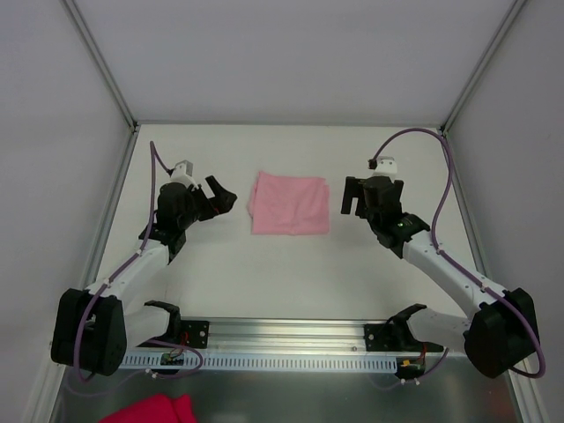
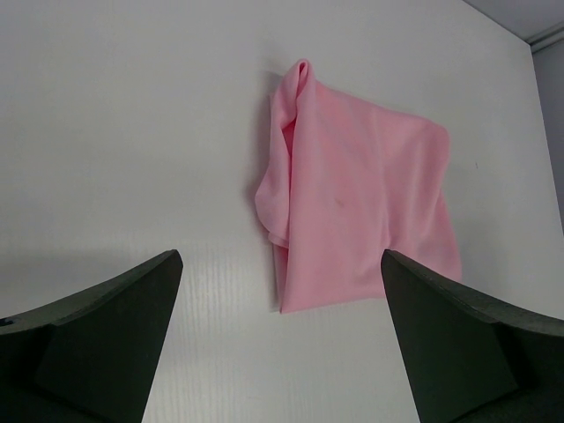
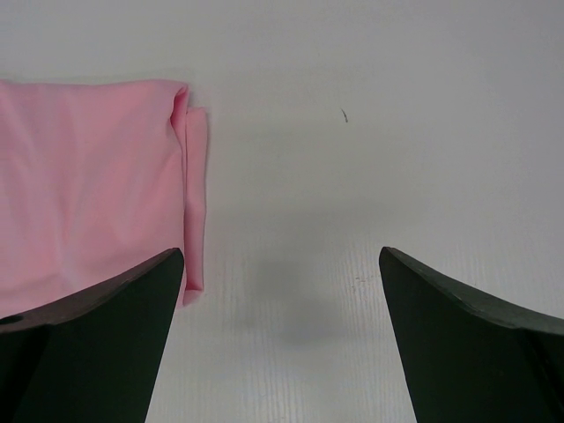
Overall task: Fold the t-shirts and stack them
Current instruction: Fold the long partially folded tshirt into a neat square
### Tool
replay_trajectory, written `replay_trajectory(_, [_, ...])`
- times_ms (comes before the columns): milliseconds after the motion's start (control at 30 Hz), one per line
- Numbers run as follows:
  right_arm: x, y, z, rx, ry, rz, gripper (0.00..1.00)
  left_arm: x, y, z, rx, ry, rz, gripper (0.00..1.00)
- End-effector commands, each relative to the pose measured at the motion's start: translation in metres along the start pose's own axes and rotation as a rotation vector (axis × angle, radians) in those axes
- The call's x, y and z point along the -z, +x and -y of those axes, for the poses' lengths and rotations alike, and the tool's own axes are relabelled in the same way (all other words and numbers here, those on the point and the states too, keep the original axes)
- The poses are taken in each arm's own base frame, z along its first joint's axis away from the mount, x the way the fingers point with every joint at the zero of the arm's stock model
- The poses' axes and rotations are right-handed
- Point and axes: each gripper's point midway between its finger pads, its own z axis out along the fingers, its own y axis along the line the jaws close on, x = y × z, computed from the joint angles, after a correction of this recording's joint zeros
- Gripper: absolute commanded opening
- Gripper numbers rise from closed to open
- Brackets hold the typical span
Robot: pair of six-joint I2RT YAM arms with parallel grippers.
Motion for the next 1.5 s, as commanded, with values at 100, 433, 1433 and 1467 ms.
replay_trajectory(100, [0.001, -0.014, -0.005, -0.034, -0.023, 0.047, 1.0, 0.002, -0.016, 0.013, 0.001, 0.06, 0.056, 0.99])
replay_trajectory(433, [0.001, -0.012, -0.007, -0.032, -0.036, 0.036, 1.0, -0.003, -0.012, 0.014, 0.006, 0.076, 0.029, 0.99])
replay_trajectory(1433, [0.003, -0.014, -0.012, -0.037, -0.067, 0.041, 1.0, -0.007, -0.009, 0.015, 0.005, 0.086, 0.008, 0.99])
replay_trajectory(1467, [0.003, -0.014, -0.012, -0.038, -0.067, 0.042, 1.0, -0.008, -0.009, 0.014, 0.007, 0.083, 0.006, 0.99])
